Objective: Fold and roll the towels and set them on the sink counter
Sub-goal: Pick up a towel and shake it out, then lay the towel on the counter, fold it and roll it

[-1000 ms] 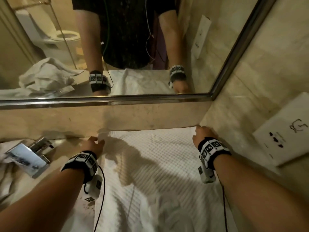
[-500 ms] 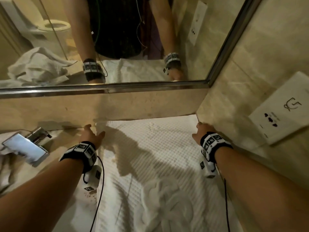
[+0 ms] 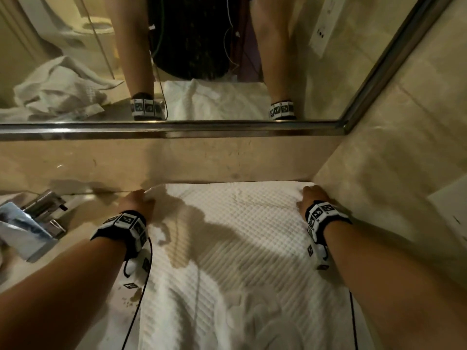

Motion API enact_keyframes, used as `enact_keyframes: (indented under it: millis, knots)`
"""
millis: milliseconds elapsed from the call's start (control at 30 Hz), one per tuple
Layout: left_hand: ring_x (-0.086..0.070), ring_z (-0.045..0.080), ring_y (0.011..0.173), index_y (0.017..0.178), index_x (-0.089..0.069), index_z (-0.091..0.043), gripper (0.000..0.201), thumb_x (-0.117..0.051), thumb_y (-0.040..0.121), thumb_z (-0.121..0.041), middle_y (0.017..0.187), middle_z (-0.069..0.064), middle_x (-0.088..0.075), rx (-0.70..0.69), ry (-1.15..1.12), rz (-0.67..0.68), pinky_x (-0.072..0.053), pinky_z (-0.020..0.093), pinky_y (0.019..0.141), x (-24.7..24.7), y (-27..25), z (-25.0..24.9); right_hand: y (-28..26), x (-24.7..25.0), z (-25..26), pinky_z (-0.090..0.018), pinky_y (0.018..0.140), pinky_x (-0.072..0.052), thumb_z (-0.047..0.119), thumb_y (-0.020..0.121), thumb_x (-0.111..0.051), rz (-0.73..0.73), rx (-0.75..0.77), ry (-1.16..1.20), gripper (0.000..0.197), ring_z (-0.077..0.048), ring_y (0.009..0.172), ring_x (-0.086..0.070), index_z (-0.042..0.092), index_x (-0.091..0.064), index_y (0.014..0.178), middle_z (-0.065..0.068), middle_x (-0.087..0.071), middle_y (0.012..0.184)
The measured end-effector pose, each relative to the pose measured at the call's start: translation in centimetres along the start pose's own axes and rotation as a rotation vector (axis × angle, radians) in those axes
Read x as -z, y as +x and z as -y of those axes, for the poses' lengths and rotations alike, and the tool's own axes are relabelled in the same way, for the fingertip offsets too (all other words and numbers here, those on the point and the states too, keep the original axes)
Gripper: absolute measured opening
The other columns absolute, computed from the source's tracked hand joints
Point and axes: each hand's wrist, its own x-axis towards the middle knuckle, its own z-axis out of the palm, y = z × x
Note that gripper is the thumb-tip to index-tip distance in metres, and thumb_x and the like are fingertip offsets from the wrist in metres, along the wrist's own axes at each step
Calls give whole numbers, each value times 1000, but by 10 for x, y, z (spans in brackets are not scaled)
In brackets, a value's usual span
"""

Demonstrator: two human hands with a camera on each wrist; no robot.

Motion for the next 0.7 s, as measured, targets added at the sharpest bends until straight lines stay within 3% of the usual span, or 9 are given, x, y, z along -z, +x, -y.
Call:
enact_keyframes:
  millis: [100, 167, 233, 333, 400, 500, 600, 700]
  knots:
    - [-59, 41, 105, 116, -62, -8, 34, -51, 93, -29, 117, 24, -63, 24, -57, -97, -47, 43, 89, 6, 3, -1, 0, 4, -1, -39, 108, -38, 18, 100, -42, 17, -13, 1, 38, -32, 130, -44, 5, -45, 135, -17, -45, 142]
    - [-58, 41, 106, 119, -62, -10, 34, -55, 92, -29, 118, 23, -63, 40, -170, -151, -46, 42, 89, 11, 2, -6, 2, 7, -1, -35, 108, -36, 15, 102, -34, -70, -23, 38, 35, -28, 130, -45, 5, -45, 134, -15, -46, 142]
    - [-59, 40, 105, 120, -56, -11, 35, -58, 91, -32, 115, 21, -65, 66, -243, -132, -46, 42, 88, 14, -2, -9, -1, 8, -4, -36, 105, -40, 9, 100, -37, -156, -20, 13, 33, -31, 125, -50, 3, -49, 129, -18, -51, 135]
    - [-55, 37, 114, 132, -42, -7, 57, -65, 87, -34, 121, 21, -61, 82, -319, -69, -43, 42, 95, 7, -35, 0, -17, 2, -10, -43, 101, -45, 15, 95, -52, -234, -10, 109, 38, -37, 120, -51, 1, -48, 130, -22, -50, 133]
    - [-57, 36, 111, 136, -38, -6, 66, -67, 85, -36, 126, 21, -58, 88, -369, 7, -46, 40, 92, -2, -74, 18, -34, -2, -16, -44, 100, -45, 23, 92, -56, -206, 8, 161, 43, -37, 119, -50, 3, -48, 130, -20, -47, 133]
    - [-62, 29, 91, 134, -39, -7, 66, -66, 84, -42, 125, 16, -59, 114, -250, 225, -50, 33, 78, -20, -140, 62, -75, -16, -32, -44, 98, -46, 27, 90, -56, -172, 9, 144, 42, -36, 116, -51, 6, -50, 126, -18, -52, 128]
    - [-59, 28, 105, 127, -47, -5, 62, -69, 82, -40, 123, 11, -61, 137, -173, 394, -44, 31, 89, -36, -192, 103, -125, -37, -51, -43, 102, -43, 32, 88, -57, -91, -82, 138, 45, -32, 120, -49, 10, -50, 127, -14, -52, 130]
    - [-61, 24, 95, 124, -48, -10, 66, -71, 77, -50, 108, 9, -67, 127, -91, 488, -45, 29, 81, -44, -230, 135, -177, -54, -67, -46, 104, -41, 39, 85, -58, 22, -194, 144, 51, -33, 122, -49, 12, -49, 128, -13, -50, 133]
